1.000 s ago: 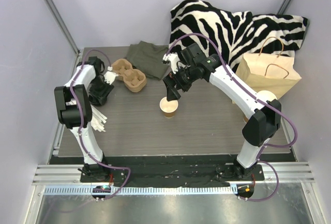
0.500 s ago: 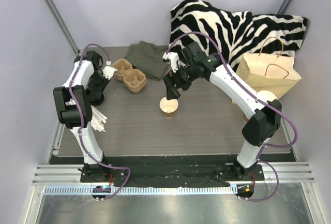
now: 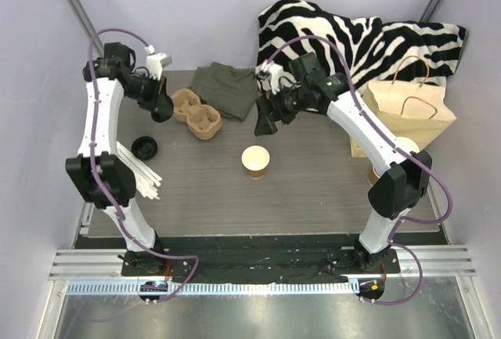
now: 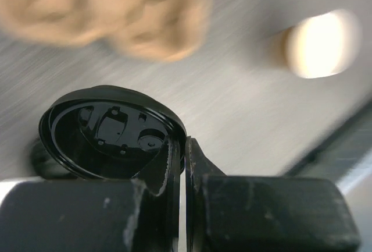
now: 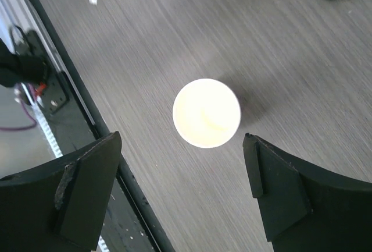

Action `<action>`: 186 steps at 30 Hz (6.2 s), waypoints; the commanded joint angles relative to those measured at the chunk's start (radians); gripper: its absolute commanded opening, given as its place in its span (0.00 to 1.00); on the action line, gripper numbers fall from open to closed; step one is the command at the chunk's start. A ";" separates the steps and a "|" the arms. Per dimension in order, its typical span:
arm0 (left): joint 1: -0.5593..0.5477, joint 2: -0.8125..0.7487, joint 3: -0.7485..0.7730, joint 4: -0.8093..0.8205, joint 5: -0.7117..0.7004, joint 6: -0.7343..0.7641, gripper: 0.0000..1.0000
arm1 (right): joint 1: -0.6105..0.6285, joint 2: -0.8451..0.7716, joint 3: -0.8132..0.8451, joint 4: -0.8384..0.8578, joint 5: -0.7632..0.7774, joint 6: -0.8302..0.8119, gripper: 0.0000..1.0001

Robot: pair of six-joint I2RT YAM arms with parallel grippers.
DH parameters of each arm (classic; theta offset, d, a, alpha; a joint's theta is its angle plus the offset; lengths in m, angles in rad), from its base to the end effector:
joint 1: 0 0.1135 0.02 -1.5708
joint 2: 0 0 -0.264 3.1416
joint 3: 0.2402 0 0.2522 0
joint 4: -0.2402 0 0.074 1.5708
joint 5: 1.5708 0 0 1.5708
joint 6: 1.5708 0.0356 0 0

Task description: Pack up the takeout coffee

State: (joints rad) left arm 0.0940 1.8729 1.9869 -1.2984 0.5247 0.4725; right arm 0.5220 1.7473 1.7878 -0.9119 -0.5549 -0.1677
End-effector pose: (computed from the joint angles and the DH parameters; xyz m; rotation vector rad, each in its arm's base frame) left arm 0.3746 0.0174 0.3559 0.6189 2.5101 -0.5245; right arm 0.3164 0.2036 0.3635 -1.0563 2.1961 0.8353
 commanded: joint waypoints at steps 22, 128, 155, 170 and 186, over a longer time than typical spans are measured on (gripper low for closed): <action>-0.085 -0.505 -0.735 2.225 0.609 -2.003 0.00 | -0.114 -0.123 -0.145 1.194 -0.467 0.906 0.65; -0.264 -0.501 -0.758 2.231 0.730 -1.951 0.26 | -0.028 -0.037 0.022 0.987 -0.478 0.680 0.01; -0.125 -0.593 -0.810 1.493 0.614 -1.392 0.90 | -0.076 -0.121 -0.041 0.521 -0.304 0.346 0.01; -0.125 -0.643 -0.655 0.611 -0.056 -0.606 1.00 | -0.045 -0.011 0.064 -0.214 0.045 -0.065 0.01; -0.162 -0.497 -0.511 0.439 -0.039 -0.656 1.00 | 0.065 0.167 0.166 -0.245 0.262 -0.076 0.01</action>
State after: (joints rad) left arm -0.0673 1.3773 1.4845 -0.8463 0.4294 -0.1677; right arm 0.5537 1.8854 1.8935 -1.1606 -0.3534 -0.2333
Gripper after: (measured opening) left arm 0.996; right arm 0.037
